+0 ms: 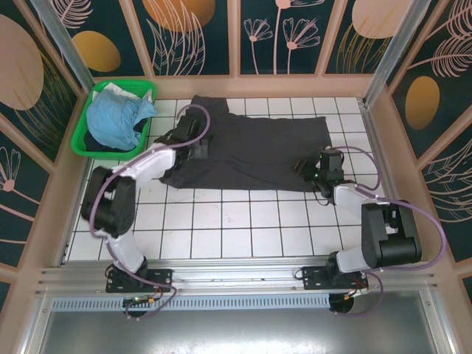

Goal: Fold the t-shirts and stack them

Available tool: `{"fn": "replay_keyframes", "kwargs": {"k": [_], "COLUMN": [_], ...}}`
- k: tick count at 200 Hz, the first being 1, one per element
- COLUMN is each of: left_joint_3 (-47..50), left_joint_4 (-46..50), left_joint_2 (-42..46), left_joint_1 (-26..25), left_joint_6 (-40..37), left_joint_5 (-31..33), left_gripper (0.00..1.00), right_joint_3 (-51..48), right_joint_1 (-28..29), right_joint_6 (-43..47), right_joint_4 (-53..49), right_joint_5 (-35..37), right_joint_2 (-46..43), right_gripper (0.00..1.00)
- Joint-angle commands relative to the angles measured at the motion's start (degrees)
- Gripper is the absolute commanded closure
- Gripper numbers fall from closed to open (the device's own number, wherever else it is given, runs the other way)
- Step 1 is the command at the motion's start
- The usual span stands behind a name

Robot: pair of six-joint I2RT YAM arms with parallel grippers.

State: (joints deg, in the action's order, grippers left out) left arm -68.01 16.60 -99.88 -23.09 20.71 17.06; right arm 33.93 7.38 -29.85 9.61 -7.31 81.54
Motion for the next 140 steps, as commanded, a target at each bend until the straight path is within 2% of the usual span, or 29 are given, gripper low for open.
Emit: {"fn": "replay_keyframes", "kwargs": {"k": [1,30,59,92,108,126,140], "left_joint_3": [10.0,15.9,15.9,19.3,21.4,22.5,23.3], "left_joint_4": [-2.6,-2.7,1.8,1.9,1.4,1.6,1.4], "left_joint_2": [1.3,1.3,1.3,7.4,9.4,10.5,11.2], "left_joint_1": [1.5,2.6,3.5,3.5,3.6,3.5,3.5], "left_joint_6": [4.9,7.2,8.5,10.8,11.8,12.9,13.1], "left_joint_5": [1.9,0.9,4.5,6.5,7.9,9.1,9.5], "left_gripper": [0.02,0.23,0.65,0.67,0.71,0.85,0.89], "right_joint_3": [-0.4,-2.1,-4.7,-4.4,-5.0,-6.0,-6.3], "right_joint_1": [-1.0,-5.1,-9.1,-11.4,-12.3,-13.1,-14.0], "right_joint_6": [1.1,1.4,1.6,0.1,-0.5,-1.0,-1.2], "right_joint_4": [-0.1,0.6,1.0,-0.2,1.9,3.2,3.4], "right_joint_5": [1.8,-0.9,-2.9,-4.9,-8.3,-9.4,-10.4], "right_joint_2": [1.6,2.0,0.0,2.3,3.4,3.2,3.1], "right_gripper": [0.46,0.46,0.45,0.44,0.45,0.45,0.45]}}
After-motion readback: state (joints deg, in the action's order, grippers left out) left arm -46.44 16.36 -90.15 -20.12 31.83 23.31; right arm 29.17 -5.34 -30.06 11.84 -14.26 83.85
